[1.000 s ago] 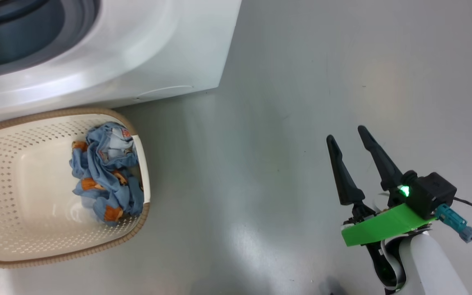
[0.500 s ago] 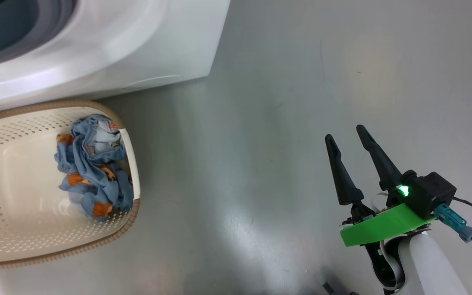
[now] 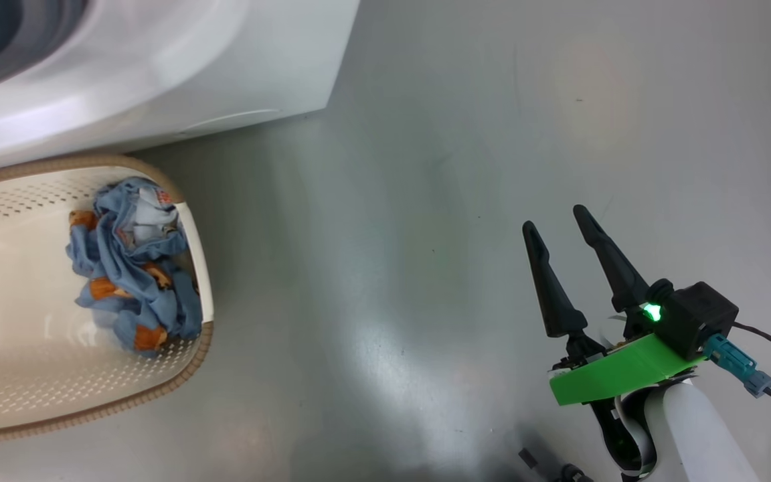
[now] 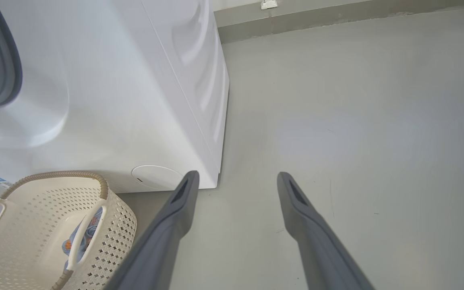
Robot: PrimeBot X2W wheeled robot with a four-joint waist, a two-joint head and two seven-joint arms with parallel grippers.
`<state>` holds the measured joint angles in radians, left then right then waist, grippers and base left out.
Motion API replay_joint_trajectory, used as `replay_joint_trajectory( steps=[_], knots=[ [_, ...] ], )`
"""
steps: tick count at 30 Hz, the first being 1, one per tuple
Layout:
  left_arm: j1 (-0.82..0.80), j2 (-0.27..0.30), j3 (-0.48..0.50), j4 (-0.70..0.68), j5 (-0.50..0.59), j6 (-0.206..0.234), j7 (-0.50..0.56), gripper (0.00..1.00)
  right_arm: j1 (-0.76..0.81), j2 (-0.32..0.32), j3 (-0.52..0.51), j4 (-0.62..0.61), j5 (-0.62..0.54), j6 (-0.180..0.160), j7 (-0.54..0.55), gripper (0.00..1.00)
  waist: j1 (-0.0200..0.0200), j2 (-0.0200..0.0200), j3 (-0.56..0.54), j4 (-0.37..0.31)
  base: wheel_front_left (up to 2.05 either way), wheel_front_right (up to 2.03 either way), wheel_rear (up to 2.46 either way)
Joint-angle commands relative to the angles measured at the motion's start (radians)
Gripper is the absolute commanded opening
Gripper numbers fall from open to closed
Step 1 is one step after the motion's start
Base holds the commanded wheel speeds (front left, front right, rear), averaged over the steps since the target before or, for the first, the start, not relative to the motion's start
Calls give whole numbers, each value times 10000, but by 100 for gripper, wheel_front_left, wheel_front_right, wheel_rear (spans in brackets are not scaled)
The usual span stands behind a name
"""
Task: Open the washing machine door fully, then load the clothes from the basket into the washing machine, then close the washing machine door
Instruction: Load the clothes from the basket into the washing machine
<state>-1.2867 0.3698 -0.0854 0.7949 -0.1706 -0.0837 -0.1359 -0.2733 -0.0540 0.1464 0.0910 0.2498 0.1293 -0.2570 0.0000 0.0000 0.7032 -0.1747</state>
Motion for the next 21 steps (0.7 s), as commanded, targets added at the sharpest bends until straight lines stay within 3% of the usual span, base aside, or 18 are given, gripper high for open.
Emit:
replay_joint_trajectory(
  steps=[1,21],
  knots=[
    [-352,694,7,-145,195,-55,-199,0,131,38,237,-223,116,14,-48,100,0,0,70,-95,0,0,0],
    [-2035,1053,-830,667,160,-393,-730,0,276,38,458,-328,210,14,-48,100,0,0,867,-451,0,0,0]
  ],
)
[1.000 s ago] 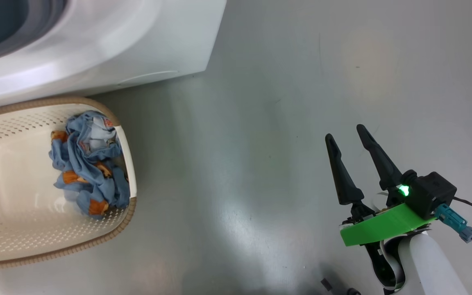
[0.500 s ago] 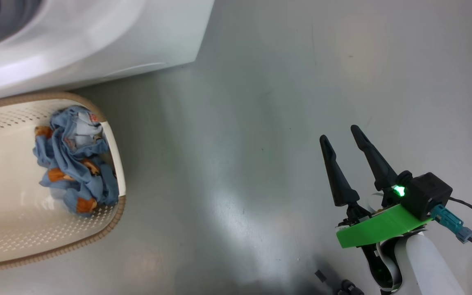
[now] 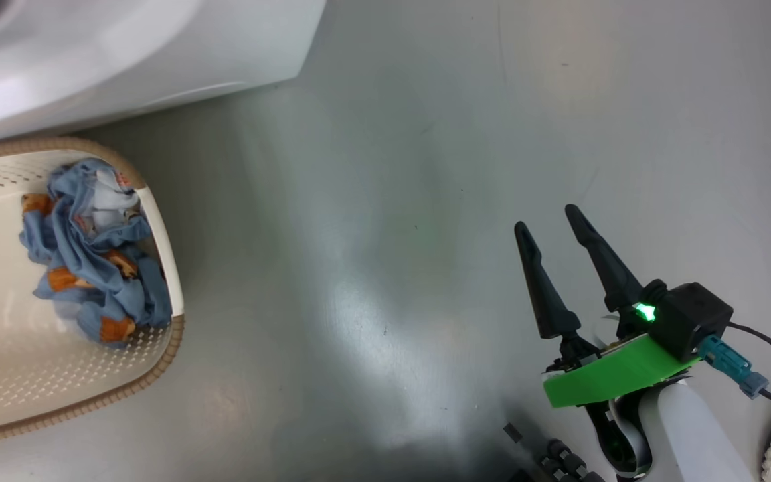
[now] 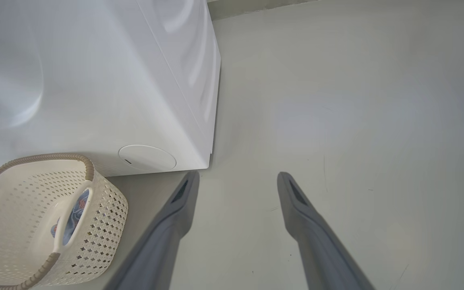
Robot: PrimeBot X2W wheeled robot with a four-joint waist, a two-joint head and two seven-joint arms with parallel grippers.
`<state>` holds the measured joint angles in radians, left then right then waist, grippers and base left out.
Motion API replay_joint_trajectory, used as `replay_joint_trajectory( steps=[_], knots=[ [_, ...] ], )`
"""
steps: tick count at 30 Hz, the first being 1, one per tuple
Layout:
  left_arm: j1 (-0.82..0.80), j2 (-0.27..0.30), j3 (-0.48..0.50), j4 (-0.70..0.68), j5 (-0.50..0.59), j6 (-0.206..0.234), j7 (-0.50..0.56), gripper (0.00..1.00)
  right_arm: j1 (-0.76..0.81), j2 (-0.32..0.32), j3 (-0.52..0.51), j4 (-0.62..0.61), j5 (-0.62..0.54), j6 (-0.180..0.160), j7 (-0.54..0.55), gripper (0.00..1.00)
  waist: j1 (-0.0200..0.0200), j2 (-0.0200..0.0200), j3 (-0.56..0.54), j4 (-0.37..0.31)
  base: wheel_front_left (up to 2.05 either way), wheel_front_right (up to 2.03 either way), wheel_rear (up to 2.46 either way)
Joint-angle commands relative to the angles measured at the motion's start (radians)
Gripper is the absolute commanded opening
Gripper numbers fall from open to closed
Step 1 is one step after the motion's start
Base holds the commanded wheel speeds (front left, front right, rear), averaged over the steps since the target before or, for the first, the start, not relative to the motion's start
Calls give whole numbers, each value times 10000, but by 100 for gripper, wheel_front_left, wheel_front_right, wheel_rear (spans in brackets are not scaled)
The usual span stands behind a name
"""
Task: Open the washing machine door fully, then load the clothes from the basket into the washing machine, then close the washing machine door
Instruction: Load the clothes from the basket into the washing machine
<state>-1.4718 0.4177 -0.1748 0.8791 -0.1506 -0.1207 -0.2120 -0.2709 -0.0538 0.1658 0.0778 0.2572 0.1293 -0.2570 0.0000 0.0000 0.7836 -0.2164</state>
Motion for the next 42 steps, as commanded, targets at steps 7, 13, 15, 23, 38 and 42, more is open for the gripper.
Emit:
replay_joint_trajectory(
  steps=[7,13,15,23,38,42],
  knots=[
    [-578,634,-122,783,-506,-80,955,0,251,36,303,-176,141,14,-48,100,0,0,114,-69,0,0,0],
    [-663,633,-368,1196,-954,-95,1317,0,226,36,291,-154,133,14,-48,100,0,0,52,-27,0,0,0],
    [-672,653,-473,1213,-1041,-96,1196,0,204,36,284,-148,128,14,-48,100,0,0,28,6,0,0,0],
    [-556,591,-464,1515,-1267,-82,573,100,106,36,140,-146,44,14,-48,100,0,0,-138,191,0,0,0],
    [832,-40,-283,1358,-1721,162,-421,100,1,36,-287,-49,-302,14,-48,100,0,0,-863,905,0,0,0],
    [1334,-294,-119,946,-1910,246,-479,100,-30,36,-359,-12,-410,14,-48,100,0,0,-1116,1146,0,0,0]
  ],
)
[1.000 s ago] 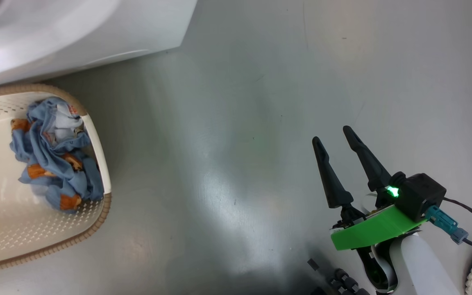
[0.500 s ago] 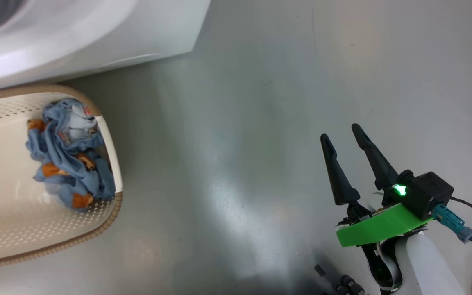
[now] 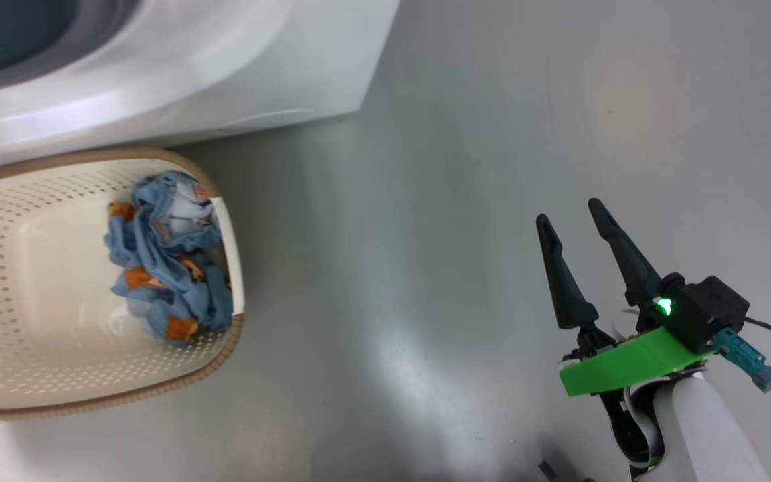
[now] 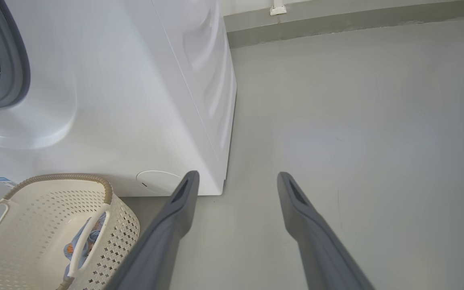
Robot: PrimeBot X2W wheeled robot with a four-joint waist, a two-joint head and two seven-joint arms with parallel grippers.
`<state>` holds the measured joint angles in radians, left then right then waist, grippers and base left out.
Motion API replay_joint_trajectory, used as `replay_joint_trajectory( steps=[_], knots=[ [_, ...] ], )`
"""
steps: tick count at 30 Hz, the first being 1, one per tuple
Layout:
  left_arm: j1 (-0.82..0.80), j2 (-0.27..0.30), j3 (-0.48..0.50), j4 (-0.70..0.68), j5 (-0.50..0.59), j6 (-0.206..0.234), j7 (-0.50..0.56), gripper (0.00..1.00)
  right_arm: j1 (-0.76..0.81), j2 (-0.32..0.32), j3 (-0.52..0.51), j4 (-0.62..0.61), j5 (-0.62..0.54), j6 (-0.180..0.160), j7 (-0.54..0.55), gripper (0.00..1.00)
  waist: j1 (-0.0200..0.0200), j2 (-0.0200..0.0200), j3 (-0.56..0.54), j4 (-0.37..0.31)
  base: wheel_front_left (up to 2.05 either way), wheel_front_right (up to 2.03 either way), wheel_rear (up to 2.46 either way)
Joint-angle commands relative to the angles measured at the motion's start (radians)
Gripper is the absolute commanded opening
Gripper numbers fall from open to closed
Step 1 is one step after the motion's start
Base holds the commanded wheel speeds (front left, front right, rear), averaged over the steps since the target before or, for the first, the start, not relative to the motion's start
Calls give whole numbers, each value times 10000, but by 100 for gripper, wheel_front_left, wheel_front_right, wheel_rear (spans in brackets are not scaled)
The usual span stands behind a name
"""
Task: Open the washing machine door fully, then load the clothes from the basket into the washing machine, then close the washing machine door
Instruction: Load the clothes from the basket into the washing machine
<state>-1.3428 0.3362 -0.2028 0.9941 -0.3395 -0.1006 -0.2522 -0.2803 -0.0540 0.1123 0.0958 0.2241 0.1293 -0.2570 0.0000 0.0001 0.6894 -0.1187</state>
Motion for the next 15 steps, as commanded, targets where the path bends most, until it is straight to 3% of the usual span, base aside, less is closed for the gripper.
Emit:
replay_joint_trajectory(
  steps=[1,15],
  knots=[
    [190,478,155,-327,-6,71,-83,100,64,38,183,-164,-108,14,-48,100,0,-1,-250,228,0,0,0],
    [2898,2,566,-2426,-155,435,-94,100,284,38,261,172,-197,14,-48,100,0,-1,-1650,639,0,0,0]
  ],
)
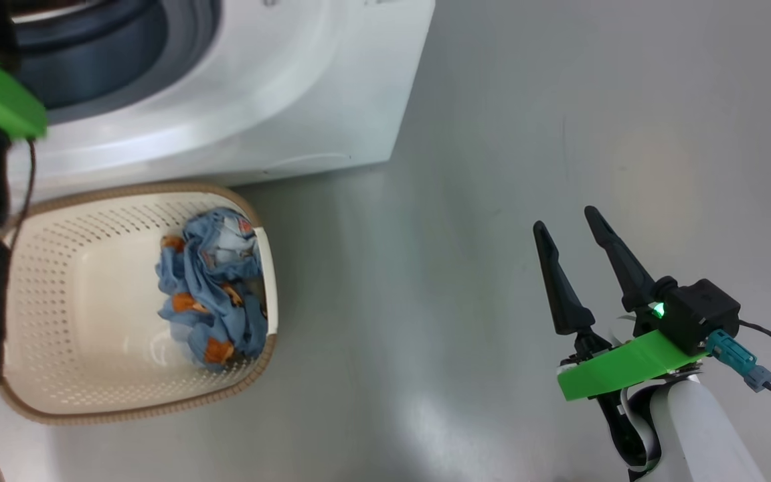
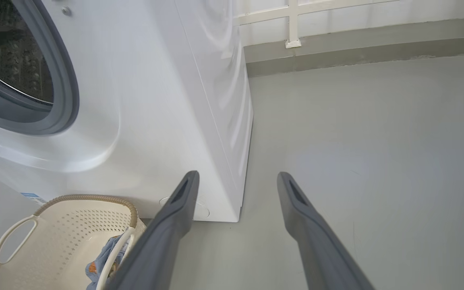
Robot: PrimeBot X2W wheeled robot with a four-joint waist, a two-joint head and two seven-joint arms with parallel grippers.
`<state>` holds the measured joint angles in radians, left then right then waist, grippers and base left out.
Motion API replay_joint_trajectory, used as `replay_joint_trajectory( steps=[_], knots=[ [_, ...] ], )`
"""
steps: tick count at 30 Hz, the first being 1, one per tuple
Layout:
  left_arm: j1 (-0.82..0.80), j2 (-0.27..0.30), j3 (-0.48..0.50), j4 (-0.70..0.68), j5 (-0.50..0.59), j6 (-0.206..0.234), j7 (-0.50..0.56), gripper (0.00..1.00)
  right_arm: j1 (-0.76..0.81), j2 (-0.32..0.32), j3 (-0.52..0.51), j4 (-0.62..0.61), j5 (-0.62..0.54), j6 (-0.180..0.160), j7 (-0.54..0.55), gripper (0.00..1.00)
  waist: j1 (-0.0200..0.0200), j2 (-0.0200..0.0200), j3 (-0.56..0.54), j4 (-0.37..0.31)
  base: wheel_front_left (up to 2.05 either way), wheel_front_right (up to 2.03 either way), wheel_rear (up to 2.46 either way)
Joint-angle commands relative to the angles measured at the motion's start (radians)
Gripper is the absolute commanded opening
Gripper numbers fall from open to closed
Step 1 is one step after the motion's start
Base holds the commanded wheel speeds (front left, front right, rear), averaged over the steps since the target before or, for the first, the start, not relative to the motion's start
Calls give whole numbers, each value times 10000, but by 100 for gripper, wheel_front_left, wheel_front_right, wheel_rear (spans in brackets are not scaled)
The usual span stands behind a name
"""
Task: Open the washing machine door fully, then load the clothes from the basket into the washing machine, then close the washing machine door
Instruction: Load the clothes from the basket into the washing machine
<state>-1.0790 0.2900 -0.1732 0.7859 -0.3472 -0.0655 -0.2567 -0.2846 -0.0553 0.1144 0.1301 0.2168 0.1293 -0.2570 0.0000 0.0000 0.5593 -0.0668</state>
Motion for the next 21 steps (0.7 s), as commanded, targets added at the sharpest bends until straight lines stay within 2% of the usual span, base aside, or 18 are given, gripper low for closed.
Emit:
replay_joint_trajectory(
  steps=[1,9,21],
  knots=[
    [465,448,302,-494,-87,109,-50,100,348,51,251,-163,-117,14,-48,100,0,0,-434,132,0,0,0],
    [2513,469,948,-2102,-311,433,-50,100,657,51,457,-57,-292,14,-48,100,0,0,-1404,168,0,0,0],
    [5772,506,1297,-4575,-196,965,-51,100,1438,51,639,137,-291,14,-48,100,0,0,-3165,212,0,0,0]
  ],
)
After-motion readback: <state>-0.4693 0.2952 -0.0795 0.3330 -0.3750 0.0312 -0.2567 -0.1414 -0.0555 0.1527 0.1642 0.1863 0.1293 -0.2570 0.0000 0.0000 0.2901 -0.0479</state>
